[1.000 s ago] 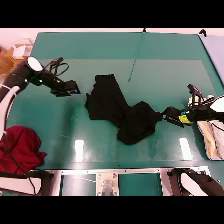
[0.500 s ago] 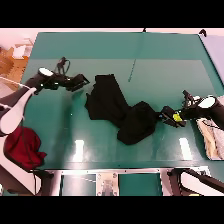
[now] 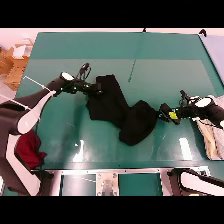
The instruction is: Fold the shirts.
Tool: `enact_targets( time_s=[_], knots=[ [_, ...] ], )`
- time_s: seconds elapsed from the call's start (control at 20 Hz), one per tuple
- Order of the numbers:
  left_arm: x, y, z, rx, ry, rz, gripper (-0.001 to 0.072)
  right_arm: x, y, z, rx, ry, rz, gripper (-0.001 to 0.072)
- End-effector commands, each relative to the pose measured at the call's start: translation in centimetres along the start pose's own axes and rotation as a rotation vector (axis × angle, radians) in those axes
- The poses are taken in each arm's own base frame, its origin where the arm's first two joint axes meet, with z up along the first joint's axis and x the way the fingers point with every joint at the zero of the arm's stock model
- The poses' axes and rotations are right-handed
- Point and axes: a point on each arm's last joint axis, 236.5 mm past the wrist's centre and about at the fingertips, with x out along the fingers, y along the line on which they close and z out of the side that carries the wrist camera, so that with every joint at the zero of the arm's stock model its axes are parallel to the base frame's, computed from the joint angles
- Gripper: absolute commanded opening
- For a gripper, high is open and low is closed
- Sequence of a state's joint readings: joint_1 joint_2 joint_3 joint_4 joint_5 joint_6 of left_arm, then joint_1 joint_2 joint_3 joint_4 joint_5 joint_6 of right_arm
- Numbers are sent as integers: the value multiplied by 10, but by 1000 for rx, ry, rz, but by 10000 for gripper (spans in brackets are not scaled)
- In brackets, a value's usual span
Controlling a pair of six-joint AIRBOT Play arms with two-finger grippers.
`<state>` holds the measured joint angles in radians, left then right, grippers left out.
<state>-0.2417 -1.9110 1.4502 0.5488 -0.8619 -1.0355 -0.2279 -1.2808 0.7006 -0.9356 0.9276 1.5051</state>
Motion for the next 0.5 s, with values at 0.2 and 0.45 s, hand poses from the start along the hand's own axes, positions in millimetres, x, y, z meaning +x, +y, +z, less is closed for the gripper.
enact_targets(
  time_s=[0.2, 0.45],
  knots=[
    [-77, 15, -44, 5, 325, 104, 24, -50, 26, 81, -58, -218, 55, 17],
    [-119, 25, -102, -26, 431, 217, 25, -59, 42, 114, -86, -260, 70, 17]
  ],
)
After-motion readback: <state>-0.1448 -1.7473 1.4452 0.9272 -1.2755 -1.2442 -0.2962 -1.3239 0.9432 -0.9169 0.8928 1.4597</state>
